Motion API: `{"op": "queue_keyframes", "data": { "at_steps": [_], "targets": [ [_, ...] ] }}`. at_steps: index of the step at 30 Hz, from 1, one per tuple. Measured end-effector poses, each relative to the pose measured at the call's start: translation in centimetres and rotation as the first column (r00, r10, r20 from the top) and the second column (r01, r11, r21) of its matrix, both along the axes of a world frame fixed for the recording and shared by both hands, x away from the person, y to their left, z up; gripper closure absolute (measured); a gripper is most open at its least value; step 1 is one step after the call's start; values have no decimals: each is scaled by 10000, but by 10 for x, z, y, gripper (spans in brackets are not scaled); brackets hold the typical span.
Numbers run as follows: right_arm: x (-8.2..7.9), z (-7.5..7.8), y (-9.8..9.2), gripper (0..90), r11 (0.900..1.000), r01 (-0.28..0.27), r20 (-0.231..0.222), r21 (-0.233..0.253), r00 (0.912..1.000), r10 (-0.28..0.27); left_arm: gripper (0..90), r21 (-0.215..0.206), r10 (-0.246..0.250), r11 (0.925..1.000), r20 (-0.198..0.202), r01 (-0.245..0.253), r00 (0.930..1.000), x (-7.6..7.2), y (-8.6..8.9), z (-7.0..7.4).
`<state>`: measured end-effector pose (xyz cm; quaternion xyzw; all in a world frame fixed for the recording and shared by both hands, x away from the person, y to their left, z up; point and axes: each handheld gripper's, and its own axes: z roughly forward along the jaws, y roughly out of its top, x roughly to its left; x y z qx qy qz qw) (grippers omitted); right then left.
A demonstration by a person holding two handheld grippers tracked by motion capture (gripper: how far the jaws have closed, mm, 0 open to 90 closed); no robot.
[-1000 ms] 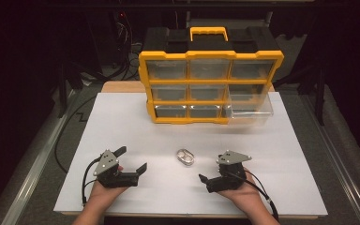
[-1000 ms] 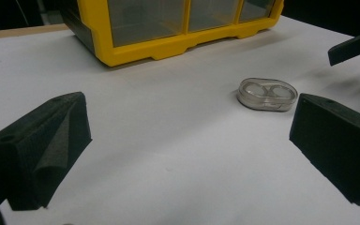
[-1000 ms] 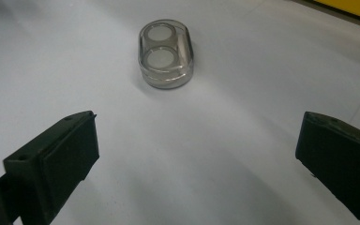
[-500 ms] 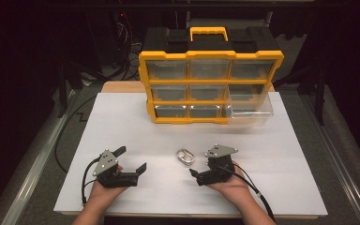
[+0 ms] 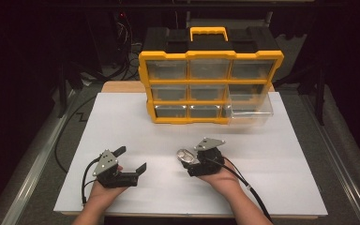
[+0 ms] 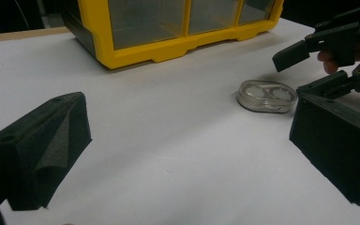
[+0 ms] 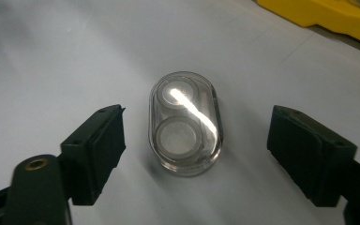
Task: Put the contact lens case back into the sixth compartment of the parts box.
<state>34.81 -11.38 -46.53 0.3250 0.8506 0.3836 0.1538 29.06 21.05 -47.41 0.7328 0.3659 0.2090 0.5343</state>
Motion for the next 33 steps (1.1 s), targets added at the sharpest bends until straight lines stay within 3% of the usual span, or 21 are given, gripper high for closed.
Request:
{"op": "queue_keyframes", "data": {
  "at_steps": [11,15,33],
  "targets": [
    [11,-2,16,335,9998,-156,-392,-157,9991,150,3,-103,99,9999,46,-99,9999,-1,2,1],
    [11,-4,21,383,9988,-266,-321,-406,9992,253,3,-100,103,9999,45,-103,9999,0,2,1],
    [11,-9,22,456,9961,-318,-325,-829,9990,291,2,-12,66,10000,26,-66,10000,0,2,0]
  ]
}}
